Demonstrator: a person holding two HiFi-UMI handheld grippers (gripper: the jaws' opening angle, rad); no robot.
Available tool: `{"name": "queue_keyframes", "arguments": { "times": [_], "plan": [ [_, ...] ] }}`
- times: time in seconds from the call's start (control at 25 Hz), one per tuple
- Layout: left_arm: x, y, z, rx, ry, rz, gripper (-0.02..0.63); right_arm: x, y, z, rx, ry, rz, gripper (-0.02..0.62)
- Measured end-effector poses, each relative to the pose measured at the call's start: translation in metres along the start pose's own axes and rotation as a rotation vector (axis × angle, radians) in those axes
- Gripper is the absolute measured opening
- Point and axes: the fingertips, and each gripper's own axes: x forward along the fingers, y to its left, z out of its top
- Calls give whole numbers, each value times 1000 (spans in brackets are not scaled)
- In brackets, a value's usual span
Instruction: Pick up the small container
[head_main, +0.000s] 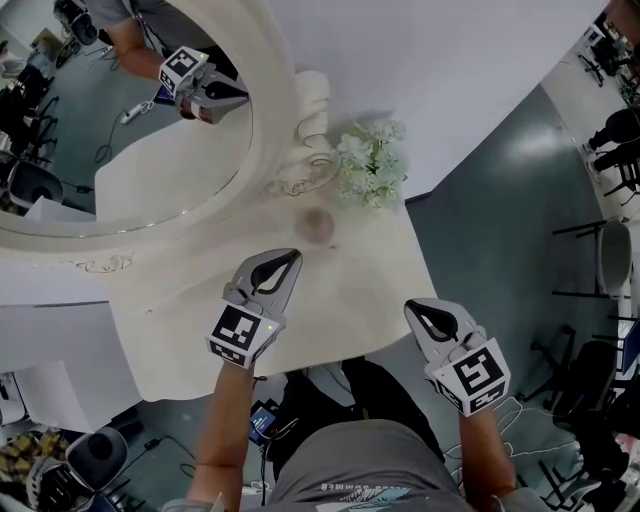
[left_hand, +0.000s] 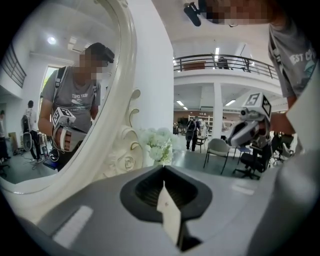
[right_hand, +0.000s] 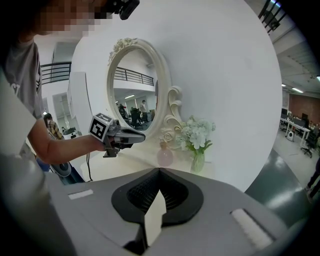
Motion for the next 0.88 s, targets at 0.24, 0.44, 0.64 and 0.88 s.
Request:
{"name": "queue_keyframes", "arguments": {
  "times": [0.24, 0.44, 0.64, 0.88],
  "plan": [
    [19, 8, -12, -9, 15, 13, 23, 3, -4, -11, 9, 19, -1, 2],
    [32, 14, -19, -22, 20, 28, 65, 5, -6, -20, 22, 34, -1, 2],
    [44, 20, -23, -28, 13, 38, 108, 8, -7, -27, 30, 49, 1, 2],
    [58, 28, -31, -30, 12, 50, 174, 14, -8, -34, 42, 66, 4, 2]
  ]
}}
